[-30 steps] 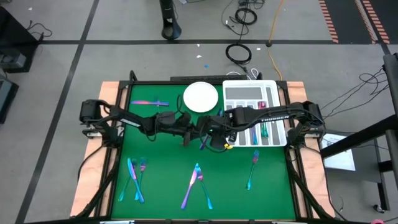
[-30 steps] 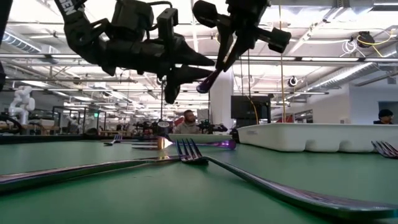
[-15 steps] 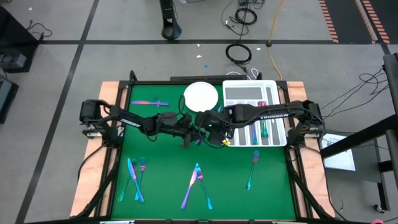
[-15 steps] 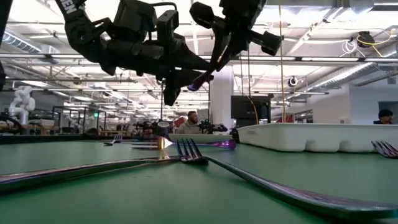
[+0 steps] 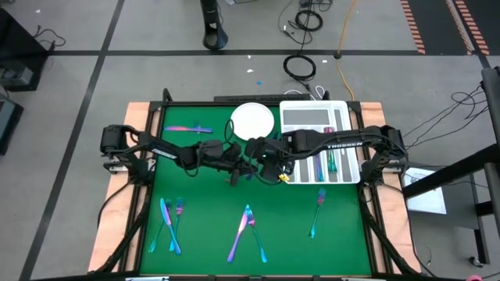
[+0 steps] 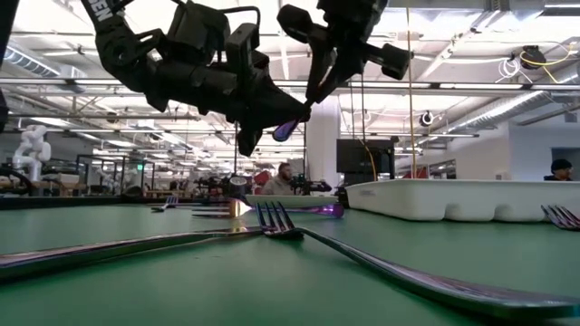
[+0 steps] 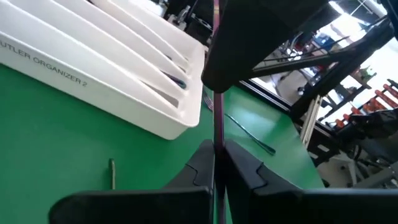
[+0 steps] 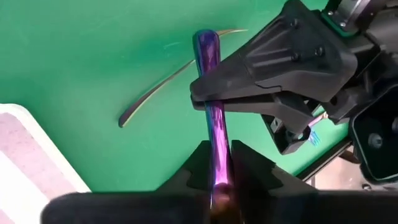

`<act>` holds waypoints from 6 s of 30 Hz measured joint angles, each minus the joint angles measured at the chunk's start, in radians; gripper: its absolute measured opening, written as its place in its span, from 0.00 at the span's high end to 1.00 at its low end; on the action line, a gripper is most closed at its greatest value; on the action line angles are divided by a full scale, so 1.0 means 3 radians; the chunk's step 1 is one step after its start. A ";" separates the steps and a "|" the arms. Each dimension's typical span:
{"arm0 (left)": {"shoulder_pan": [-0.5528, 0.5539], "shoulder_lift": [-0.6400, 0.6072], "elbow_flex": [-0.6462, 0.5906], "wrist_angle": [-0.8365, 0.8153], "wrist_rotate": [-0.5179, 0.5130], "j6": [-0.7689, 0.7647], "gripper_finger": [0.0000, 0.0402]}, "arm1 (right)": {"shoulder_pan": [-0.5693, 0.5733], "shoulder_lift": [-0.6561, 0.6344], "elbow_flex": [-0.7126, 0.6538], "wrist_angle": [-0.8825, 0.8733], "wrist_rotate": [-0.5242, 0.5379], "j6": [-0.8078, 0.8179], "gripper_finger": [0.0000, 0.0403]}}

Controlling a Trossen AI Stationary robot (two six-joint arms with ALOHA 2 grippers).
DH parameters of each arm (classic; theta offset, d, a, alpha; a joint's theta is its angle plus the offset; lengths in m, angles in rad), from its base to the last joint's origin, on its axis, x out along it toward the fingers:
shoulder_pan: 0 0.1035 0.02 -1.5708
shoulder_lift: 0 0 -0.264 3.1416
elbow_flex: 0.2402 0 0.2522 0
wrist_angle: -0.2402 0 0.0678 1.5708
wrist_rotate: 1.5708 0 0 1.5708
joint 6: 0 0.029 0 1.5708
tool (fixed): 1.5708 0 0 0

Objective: Sort silverware
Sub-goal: Put the iridescent knife into the white silverware tray

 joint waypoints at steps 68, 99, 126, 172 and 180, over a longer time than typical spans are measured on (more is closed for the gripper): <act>0.0118 0.0224 0.0791 0.0864 -0.0243 0.1493 0.97 | -0.0183 -0.1876 -0.2969 0.4794 -0.0312 0.4215 0.61; 0.0420 -0.0007 0.0691 -0.0163 -0.0166 0.1530 0.62 | -0.0744 -0.2867 -0.2969 0.3069 -0.0301 0.5171 1.00; 0.0526 -0.0168 0.0240 -0.0136 -0.0001 0.1855 0.62 | -0.1524 -0.3033 -0.3552 0.0510 -0.0863 0.7534 1.00; 0.0229 -0.0941 0.0240 -0.0874 0.0617 0.1941 0.62 | -0.1162 -0.2758 -0.3106 0.1272 -0.0914 0.6946 0.75; -0.0242 -0.1684 0.0380 -0.2870 -0.0131 0.1762 0.62 | -0.0440 -0.2648 -0.3105 0.2462 -0.0821 0.6630 0.75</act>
